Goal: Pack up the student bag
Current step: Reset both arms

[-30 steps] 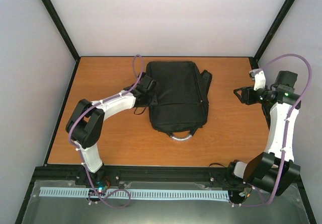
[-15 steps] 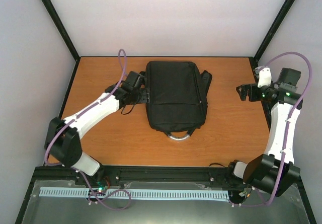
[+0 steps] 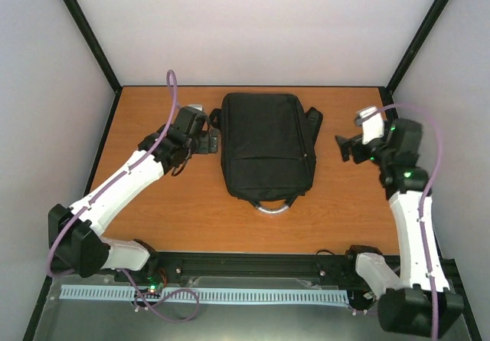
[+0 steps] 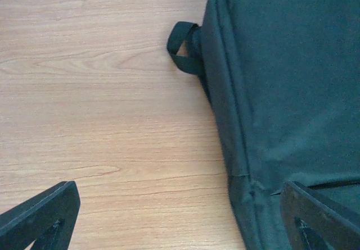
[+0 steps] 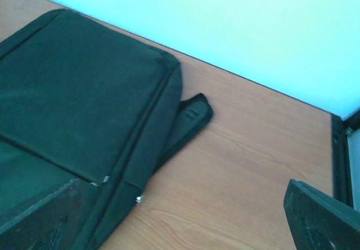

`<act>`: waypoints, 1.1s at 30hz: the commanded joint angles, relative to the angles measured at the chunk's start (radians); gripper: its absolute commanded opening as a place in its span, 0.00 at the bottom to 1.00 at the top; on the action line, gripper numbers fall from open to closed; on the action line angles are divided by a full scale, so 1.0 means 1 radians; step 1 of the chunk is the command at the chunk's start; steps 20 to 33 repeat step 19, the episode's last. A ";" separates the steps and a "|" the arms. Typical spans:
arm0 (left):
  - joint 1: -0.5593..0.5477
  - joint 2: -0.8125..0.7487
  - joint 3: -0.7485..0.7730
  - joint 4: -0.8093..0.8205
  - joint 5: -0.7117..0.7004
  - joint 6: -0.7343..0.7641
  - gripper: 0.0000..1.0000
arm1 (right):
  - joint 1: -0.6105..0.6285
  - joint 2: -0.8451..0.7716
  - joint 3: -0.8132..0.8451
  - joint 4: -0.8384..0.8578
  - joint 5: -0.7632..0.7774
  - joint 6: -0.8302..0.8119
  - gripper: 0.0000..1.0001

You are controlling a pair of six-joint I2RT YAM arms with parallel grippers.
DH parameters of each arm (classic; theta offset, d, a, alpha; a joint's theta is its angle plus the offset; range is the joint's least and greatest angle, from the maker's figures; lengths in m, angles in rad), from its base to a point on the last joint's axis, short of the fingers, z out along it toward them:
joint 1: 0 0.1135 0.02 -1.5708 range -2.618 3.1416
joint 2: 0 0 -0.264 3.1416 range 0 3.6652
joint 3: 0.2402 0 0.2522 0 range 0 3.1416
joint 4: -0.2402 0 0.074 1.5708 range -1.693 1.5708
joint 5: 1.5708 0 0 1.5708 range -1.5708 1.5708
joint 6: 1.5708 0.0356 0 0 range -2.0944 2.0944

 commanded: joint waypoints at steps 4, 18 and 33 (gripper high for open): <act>0.010 -0.078 -0.070 0.069 -0.159 0.075 1.00 | 0.326 -0.037 -0.267 0.440 0.659 0.051 1.00; 0.010 -0.202 -0.252 0.252 -0.263 0.113 1.00 | 0.326 0.014 -0.252 0.377 0.522 0.204 1.00; 0.010 -0.198 -0.247 0.249 -0.259 0.109 1.00 | 0.325 0.014 -0.254 0.369 0.533 0.210 1.00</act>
